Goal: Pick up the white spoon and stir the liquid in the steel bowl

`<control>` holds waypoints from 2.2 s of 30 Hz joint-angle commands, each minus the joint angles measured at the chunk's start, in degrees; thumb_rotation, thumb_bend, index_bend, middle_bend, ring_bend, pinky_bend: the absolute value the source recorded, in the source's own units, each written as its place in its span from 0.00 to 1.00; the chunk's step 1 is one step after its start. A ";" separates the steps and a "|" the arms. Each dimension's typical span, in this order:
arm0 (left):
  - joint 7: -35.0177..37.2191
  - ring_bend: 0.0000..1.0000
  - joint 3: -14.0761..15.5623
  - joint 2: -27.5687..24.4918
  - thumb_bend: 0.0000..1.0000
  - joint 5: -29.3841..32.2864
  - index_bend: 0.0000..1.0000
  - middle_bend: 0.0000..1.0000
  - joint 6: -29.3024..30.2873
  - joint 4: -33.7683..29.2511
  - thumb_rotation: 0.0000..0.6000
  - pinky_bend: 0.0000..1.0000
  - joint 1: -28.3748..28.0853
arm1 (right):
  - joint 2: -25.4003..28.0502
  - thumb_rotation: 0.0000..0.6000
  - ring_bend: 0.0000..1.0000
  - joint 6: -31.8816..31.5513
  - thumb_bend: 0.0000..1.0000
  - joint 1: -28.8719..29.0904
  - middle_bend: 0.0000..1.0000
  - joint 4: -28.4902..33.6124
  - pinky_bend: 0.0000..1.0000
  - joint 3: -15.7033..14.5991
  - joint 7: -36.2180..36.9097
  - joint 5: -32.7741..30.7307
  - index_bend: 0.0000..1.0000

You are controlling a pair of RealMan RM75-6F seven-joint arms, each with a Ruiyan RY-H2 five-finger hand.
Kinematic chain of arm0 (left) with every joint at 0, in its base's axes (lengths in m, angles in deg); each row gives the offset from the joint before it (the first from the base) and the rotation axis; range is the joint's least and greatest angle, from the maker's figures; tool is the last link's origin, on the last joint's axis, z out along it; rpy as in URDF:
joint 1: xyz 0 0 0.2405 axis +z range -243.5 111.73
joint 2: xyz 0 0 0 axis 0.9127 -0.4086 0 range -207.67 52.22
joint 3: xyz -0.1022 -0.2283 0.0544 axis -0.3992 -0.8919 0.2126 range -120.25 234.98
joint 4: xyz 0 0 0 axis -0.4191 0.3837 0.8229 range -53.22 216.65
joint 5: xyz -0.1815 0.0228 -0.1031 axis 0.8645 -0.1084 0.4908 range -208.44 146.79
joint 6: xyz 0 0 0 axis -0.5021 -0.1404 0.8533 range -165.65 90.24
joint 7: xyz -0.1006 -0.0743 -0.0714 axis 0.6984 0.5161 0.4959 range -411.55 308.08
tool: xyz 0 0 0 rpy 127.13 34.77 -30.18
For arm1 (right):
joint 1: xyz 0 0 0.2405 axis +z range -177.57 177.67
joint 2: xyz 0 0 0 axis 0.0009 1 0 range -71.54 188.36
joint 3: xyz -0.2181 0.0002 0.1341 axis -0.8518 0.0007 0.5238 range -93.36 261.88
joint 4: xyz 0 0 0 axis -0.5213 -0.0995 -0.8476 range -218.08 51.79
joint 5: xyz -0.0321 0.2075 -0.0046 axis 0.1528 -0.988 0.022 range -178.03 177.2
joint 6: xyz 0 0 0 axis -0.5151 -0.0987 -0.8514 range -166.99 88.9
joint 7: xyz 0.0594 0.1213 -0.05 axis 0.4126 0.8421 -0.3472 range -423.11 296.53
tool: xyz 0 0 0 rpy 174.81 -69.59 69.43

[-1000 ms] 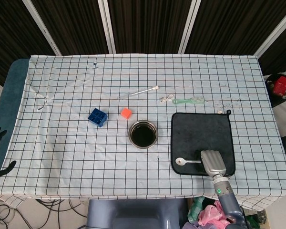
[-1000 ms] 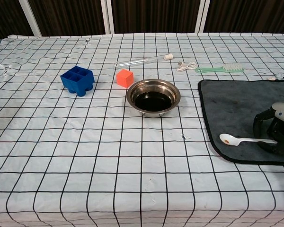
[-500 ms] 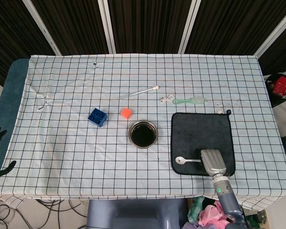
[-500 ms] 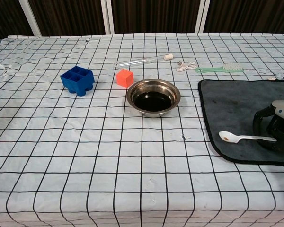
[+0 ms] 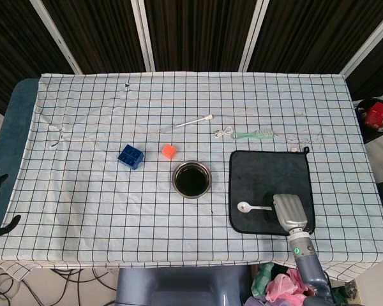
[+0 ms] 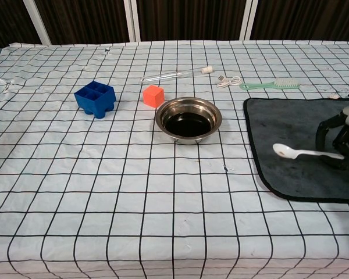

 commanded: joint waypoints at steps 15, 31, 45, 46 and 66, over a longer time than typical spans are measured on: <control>0.84 0.00 -1.64 1.24 0.22 0.45 0.10 0.02 3.73 1.26 1.00 0.02 1.01 | 13.65 1.00 1.00 1.21 0.38 10.87 0.89 2.20 1.00 9.08 -10.92 11.16 0.59; 3.57 0.00 -3.39 1.21 0.22 3.52 0.10 0.02 1.89 3.39 1.00 0.02 0.27 | -1.34 1.00 1.00 3.51 0.38 24.64 0.90 -18.45 1.00 7.26 -19.99 24.22 0.61; 0.99 0.00 -4.16 2.02 0.22 5.88 0.10 0.02 1.11 3.48 1.00 0.02 0.03 | -7.97 1.00 1.00 -2.85 0.38 28.40 0.90 -31.39 1.00 1.64 -21.67 36.36 0.62; 0.64 0.00 -4.22 2.12 0.22 6.09 0.10 0.02 1.09 3.42 1.00 0.02 0.02 | -8.66 1.00 1.00 -3.94 0.38 28.55 0.90 -32.47 1.00 1.16 -21.73 37.49 0.62; -0.61 0.00 -4.51 2.35 0.22 5.96 0.10 0.02 2.97 2.67 1.00 0.02 0.87 | -18.54 1.00 1.00 -9.67 0.37 28.58 0.90 -48.67 1.00 -3.15 -18.04 41.72 0.64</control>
